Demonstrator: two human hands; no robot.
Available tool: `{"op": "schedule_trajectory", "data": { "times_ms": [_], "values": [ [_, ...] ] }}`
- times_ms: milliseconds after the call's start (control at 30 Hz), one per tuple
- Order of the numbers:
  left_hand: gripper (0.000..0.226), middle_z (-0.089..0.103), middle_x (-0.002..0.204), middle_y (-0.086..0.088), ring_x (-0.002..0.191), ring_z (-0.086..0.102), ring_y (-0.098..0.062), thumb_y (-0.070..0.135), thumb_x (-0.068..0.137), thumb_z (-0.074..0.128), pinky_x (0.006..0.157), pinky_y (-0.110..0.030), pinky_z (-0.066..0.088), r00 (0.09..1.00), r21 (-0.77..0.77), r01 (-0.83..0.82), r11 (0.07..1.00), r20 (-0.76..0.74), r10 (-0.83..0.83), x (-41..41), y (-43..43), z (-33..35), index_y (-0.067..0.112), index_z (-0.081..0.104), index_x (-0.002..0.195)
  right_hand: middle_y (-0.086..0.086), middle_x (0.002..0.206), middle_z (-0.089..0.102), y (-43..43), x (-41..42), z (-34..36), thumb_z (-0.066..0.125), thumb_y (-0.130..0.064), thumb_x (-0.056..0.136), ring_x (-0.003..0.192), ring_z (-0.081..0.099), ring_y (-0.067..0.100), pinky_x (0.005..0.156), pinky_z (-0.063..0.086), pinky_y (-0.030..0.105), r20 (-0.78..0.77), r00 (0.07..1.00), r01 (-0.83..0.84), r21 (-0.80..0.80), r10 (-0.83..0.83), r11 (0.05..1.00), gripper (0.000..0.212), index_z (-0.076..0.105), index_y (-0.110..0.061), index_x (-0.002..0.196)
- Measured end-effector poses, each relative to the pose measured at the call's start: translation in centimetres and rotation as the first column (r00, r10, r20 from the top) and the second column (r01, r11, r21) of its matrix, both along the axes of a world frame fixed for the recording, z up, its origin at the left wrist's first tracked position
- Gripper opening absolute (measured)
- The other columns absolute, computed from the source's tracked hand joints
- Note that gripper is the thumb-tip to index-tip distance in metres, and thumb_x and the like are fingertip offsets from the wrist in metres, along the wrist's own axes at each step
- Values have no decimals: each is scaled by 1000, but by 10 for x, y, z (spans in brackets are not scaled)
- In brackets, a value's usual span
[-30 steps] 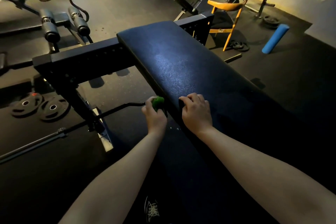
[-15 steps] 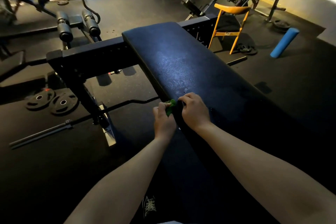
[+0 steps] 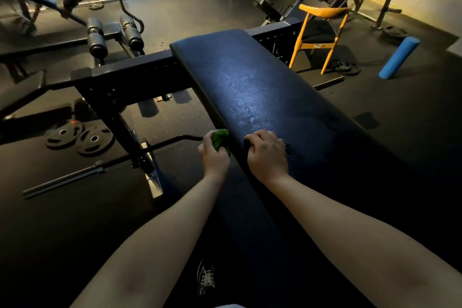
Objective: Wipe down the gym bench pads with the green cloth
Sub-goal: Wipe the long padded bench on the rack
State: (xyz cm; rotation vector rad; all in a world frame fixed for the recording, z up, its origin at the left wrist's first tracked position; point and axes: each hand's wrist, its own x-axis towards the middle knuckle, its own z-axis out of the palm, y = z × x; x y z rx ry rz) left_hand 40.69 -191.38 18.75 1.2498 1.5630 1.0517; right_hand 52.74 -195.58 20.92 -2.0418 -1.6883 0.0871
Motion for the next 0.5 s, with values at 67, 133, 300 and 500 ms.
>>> {"op": "schedule_trajectory", "data": {
  "times_ms": [67, 133, 300, 500],
  "values": [
    [46, 40, 128, -21, 107, 53, -32, -6, 90, 47, 102, -28, 39, 998, -16, 48, 999, -42, -49, 5, 8, -2, 13, 52, 131, -1, 103, 62, 2, 1, 0, 49, -17, 81, 103, 53, 26, 82, 36, 38, -14, 1000, 3, 2, -3, 1000, 27, 70, -24, 97],
    [40, 42, 126, -21, 106, 54, -33, -7, 89, 47, 99, -26, 40, 998, -12, 49, 999, -50, -50, 10, 8, -4, 9, 54, 126, -1, 103, 62, 2, 1, -2, 50, -17, 80, 103, 53, 26, 83, 37, 39, -29, 1000, 9, 3, -9, 1000, 26, 69, -24, 97],
    [32, 44, 119, -15, 97, 46, -20, -6, 89, 50, 90, -22, 36, 993, 29, 68, 997, -100, -65, 13, -15, -6, 5, 55, 118, -1, 102, 62, 4, 2, -1, 51, -16, 79, 103, 54, 26, 83, 37, 38, -52, 999, 11, 6, -11, 1000, 26, 70, -23, 97],
    [23, 47, 108, -4, 90, 50, -20, -3, 89, 50, 79, -27, 37, 978, 51, 153, 987, -151, -143, 10, -59, -4, 11, 56, 107, -5, 108, 65, -9, 2, 7, 49, -13, 82, 106, 57, 23, 85, 39, 38, -64, 998, -11, -28, 9, 1000, 28, 68, -25, 99]
  ]
}}
